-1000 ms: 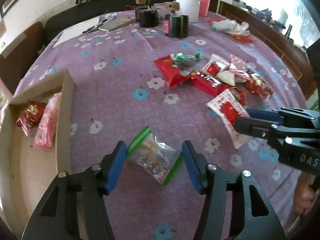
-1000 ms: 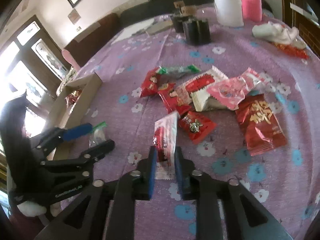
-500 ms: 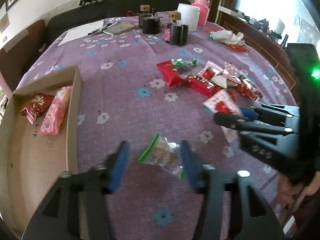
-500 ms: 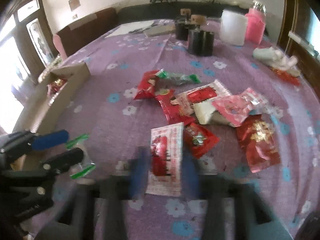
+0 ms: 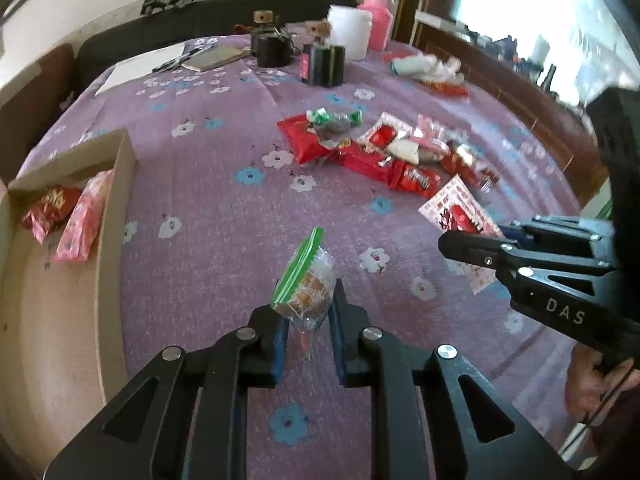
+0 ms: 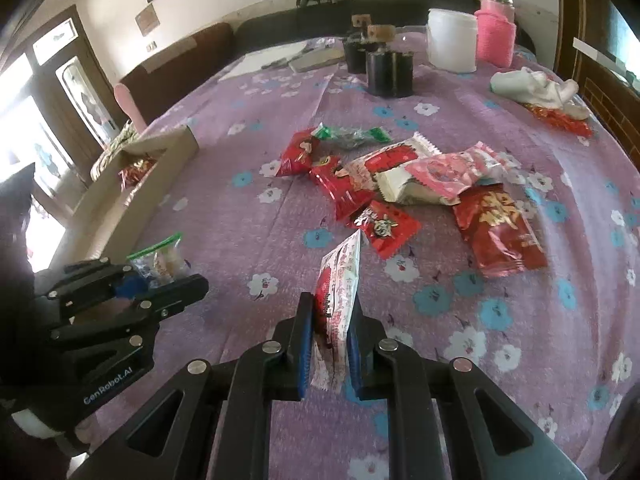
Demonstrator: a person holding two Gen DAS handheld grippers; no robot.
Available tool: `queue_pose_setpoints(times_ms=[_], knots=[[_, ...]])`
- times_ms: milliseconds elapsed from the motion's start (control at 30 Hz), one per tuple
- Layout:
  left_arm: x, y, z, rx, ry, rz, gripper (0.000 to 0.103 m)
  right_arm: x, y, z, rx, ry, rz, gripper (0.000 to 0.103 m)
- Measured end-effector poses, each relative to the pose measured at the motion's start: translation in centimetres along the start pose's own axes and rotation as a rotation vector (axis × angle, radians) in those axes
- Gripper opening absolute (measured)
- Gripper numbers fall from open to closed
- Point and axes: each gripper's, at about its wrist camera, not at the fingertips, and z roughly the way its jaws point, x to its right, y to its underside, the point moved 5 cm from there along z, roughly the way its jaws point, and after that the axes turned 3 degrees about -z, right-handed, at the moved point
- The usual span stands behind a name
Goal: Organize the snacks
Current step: 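Lower the clear bag into the box and open the left tool while the right tool holds the packet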
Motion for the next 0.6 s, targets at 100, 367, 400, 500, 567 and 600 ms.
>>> queue_pose_setpoints(times_ms=[100,367,400,500,567,600], knots=[[-1.7,0.0,-2.5,0.026,0.047,-0.073,0.015,-0.3,-0.2,-1.1,0.018,-0.011,-0.003,0.015],[-12.3,-0.5,-8.3,0.09,-0.119,-0.234,0.016,-5.4,-2.5,-2.5,0.051,-0.1,-0.071,0.015],[-14.1,-0.5,-8.5,0.084,-0.145,-0.255,0.016,-6.6,-3.1,-2.3,0.048,-0.122,-0.085,0.015],[-18.7,-0.5,-7.8,0.049,-0.192,-0.325,0.016,-10.3,-4.5,-1.6,0.039,-0.181,-0.129,0.015],[-21.7,-0.6,-6.9,0.027,-0.207,-0.379,0.016,-12.9,-5.3,-0.9,0.033,-0.208,-0.162,0.015],[-22.6,-0.6,-6.5,0.02,-0.211,-0.397,0.016,-14.3,-5.8,-0.3,0.025,-0.221,-0.179,0.015]])
